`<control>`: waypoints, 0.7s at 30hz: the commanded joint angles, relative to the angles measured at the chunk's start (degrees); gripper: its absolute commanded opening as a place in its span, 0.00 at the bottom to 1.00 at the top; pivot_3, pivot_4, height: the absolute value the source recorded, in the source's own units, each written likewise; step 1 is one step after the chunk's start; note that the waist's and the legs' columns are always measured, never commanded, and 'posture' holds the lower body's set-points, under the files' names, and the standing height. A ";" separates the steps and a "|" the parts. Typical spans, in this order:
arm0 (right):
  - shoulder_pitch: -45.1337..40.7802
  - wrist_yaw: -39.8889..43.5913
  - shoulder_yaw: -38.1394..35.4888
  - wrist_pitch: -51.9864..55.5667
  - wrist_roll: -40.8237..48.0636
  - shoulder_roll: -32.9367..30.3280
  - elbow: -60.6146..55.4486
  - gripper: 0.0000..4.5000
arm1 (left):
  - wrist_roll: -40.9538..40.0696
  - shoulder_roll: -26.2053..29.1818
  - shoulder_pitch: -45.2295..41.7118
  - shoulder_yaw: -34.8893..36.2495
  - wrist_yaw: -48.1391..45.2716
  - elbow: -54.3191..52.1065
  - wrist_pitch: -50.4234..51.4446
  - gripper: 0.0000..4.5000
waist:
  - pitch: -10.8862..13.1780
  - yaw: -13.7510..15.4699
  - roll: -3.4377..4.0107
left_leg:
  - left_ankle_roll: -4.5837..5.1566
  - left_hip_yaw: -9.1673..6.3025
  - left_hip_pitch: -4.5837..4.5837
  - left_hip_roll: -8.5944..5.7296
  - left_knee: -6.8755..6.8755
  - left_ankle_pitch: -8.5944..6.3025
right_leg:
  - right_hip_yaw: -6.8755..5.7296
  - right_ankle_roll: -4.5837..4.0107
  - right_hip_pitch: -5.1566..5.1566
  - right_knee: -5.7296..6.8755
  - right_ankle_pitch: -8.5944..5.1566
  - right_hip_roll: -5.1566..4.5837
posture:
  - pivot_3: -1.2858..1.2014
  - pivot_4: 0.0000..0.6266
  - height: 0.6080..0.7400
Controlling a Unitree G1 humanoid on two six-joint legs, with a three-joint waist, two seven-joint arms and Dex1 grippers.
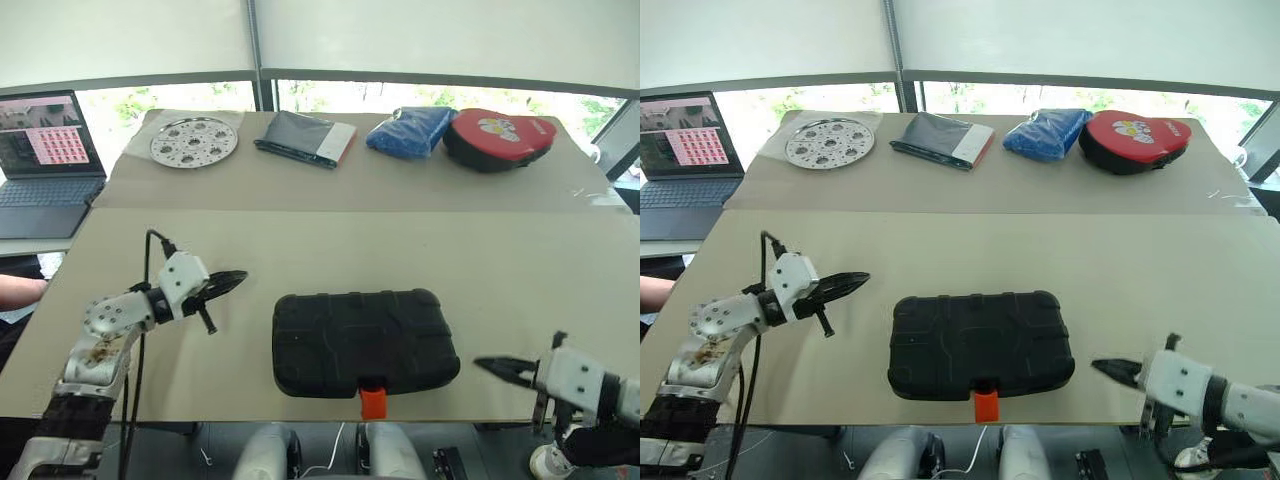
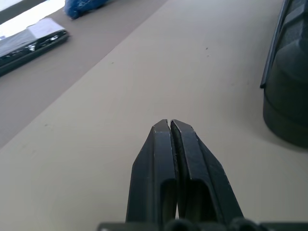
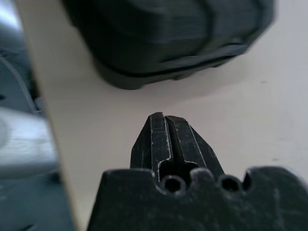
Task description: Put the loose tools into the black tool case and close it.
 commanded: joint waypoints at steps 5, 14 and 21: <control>-6.06 -2.70 10.70 13.64 -4.90 2.53 -9.81 0.01 | 3.13 -1.02 -7.10 -7.87 -3.81 1.09 11.65 0.01 | 0.01 0.05 -0.07 | -0.02 0.00 -0.01 -0.03 0.06 0.01 | 0.05 -0.01 -0.02 0.02 0.00 0.02 | 0.52 0.24 1.00; -22.10 -7.14 19.71 17.99 -11.91 10.26 -6.73 0.01 | 3.85 0.52 -7.70 -11.03 -8.56 0.50 19.29 0.01 | 0.05 -1.02 -0.62 | -0.13 -0.02 -0.02 0.04 0.19 0.08 | 0.08 -0.06 -0.04 0.04 -0.01 0.17 | 0.52 0.24 1.00; -32.95 -10.19 21.04 17.34 -15.57 15.86 1.65 0.01 | 0.87 0.75 -4.00 -5.56 -5.75 -2.99 22.64 0.01 | 0.06 -1.32 -0.59 | -0.15 -0.03 -0.03 0.02 0.18 0.09 | 0.14 -0.11 -0.12 0.15 0.01 0.10 | 0.52 0.24 1.00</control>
